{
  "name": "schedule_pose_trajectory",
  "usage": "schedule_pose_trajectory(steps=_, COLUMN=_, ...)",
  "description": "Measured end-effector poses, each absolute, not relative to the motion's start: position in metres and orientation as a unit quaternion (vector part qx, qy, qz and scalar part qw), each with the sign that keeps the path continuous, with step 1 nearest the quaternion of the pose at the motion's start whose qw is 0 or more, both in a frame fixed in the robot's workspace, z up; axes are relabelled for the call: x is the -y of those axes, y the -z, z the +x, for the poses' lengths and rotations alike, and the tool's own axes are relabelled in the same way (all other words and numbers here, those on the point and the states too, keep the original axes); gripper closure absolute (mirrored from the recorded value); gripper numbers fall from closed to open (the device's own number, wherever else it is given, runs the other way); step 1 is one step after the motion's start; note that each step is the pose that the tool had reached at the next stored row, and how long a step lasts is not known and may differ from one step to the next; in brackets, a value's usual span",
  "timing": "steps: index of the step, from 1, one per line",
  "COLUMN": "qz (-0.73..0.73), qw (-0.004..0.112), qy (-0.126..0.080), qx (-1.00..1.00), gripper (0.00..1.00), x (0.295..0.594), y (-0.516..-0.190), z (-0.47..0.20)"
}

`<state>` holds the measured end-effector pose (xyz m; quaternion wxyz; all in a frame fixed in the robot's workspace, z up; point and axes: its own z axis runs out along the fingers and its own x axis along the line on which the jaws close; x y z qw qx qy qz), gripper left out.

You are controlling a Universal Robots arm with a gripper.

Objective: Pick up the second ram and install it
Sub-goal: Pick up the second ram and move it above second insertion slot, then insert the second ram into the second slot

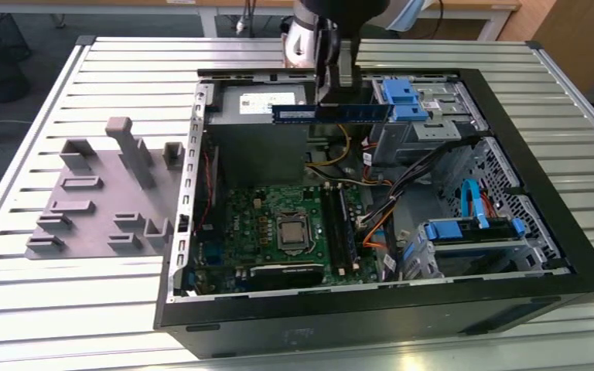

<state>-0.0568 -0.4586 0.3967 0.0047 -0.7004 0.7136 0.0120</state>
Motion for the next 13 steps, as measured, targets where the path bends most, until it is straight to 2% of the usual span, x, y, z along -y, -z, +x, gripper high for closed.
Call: schedule_pose_trajectory(steps=13, qz=-0.7, qw=0.005, qy=-0.012, qx=-0.714, gripper=0.86, x=0.459, y=-0.397, z=-0.041)
